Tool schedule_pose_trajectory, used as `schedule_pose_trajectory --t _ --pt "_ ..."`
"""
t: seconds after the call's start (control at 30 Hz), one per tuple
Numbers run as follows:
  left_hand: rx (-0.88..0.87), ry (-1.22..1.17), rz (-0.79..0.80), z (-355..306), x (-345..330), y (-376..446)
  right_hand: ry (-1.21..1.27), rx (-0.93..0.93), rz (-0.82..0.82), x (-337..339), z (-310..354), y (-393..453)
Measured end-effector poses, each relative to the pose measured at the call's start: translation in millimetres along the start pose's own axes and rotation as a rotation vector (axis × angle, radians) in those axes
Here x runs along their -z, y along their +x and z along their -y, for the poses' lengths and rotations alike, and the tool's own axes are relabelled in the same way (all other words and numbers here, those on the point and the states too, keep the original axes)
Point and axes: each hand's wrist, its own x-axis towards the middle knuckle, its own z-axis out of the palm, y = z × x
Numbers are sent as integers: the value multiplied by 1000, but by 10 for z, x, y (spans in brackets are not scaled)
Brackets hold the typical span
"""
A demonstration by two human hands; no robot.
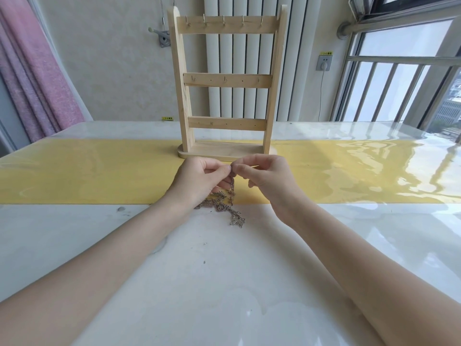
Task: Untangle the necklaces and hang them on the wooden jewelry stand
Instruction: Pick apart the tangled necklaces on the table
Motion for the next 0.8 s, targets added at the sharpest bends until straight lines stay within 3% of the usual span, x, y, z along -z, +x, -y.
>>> schedule_pose_trajectory --t 0.17,0.33,0.47,0.8 --pt "-39 81 -58 11 12 25 -22 -1 -33 -35 -33 18" --pt "10 -2 -99 7 23 33 -54 14 -136 -26 -28 24" --pt "19 1 -100 -1 41 25 -148 74 -90 -49 -7 0" --pt "-183 418 -112 -6 28 -28 -477 272 -54 -14 -52 45"
